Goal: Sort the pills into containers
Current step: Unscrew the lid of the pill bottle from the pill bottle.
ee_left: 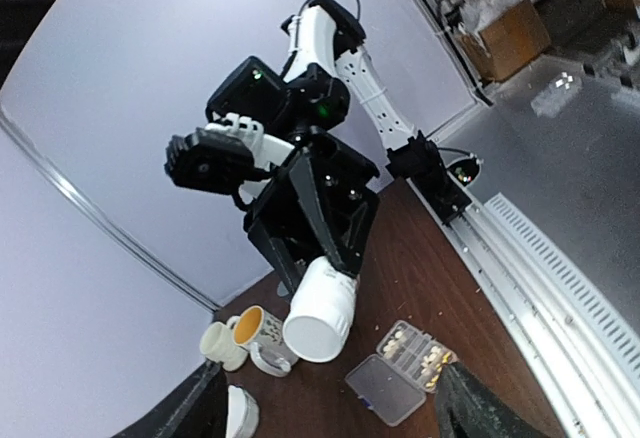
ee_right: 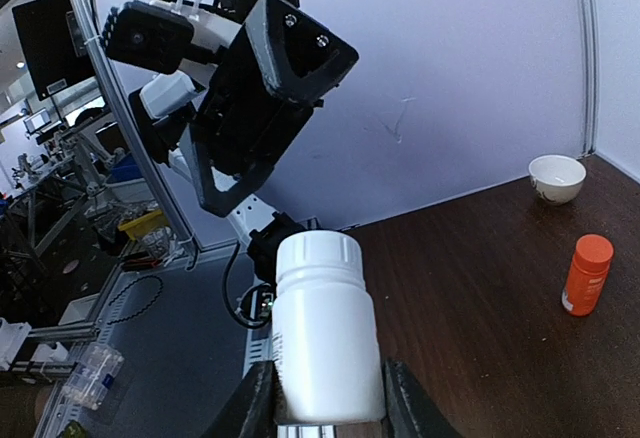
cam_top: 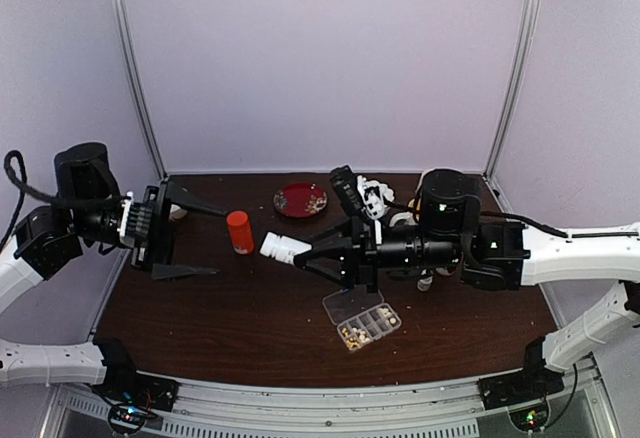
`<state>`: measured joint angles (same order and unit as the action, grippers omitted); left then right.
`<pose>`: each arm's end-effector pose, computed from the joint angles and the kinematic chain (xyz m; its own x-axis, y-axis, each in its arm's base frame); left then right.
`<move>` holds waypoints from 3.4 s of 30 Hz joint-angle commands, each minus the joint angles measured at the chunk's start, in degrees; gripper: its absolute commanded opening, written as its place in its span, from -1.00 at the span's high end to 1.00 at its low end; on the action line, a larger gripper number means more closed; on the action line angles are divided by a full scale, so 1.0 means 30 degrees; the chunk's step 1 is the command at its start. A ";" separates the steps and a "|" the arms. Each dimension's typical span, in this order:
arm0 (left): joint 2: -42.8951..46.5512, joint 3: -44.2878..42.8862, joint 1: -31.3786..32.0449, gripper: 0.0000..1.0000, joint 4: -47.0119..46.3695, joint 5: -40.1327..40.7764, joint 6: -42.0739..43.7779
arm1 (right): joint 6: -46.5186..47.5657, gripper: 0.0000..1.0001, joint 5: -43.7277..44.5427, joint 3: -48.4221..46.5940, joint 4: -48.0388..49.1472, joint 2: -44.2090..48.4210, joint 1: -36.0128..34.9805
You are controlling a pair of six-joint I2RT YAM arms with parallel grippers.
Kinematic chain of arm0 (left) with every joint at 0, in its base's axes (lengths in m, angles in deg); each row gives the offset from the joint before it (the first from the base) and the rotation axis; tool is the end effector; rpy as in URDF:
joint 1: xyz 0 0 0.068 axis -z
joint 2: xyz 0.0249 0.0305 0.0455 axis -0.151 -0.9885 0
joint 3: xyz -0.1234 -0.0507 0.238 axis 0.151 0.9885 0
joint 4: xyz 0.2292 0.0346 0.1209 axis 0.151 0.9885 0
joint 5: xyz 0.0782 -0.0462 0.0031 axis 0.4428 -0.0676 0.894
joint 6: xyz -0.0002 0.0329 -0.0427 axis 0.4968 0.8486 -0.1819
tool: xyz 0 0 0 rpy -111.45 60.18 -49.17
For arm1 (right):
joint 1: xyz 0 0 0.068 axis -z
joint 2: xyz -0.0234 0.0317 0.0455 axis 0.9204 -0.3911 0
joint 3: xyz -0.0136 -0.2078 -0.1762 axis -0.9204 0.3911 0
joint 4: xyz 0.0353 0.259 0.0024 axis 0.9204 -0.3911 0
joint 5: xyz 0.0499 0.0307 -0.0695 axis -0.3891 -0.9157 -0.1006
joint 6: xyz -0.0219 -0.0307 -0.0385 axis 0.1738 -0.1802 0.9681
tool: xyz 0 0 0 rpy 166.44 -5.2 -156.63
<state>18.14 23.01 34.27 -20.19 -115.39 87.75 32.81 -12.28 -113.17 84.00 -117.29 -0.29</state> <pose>0.1012 -0.1310 0.3868 0.4506 0.0919 -0.8880 0.8914 -0.1013 0.4418 0.1060 0.2928 0.3452 -0.2377 -0.0787 -0.9681 -0.9700 -0.0333 0.2409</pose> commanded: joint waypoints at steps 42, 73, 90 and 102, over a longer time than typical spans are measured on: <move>-0.1735 -0.0216 0.0826 0.23 0.0506 -0.0259 0.8228 | -0.1633 0.78 -0.3770 -0.3127 0.0744 -0.3132 0.0195; -0.2031 -0.0575 0.1175 0.87 -0.0686 0.0662 0.4380 | -0.0088 0.84 -0.3762 -0.2392 -0.1199 -0.2047 0.0684; -0.2815 -0.0240 0.2222 1.00 -0.6349 0.1866 -0.8973 | 0.3397 1.00 0.2076 -0.0244 -0.0880 0.0481 0.0580; -0.3615 -0.1737 0.2698 1.00 -0.3022 0.9087 -1.4881 | 0.2491 1.00 0.4267 0.3355 0.1806 0.2897 0.0613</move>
<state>8.39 19.95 42.41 -31.95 -96.11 51.47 41.59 -4.17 -106.72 85.18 -111.23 1.29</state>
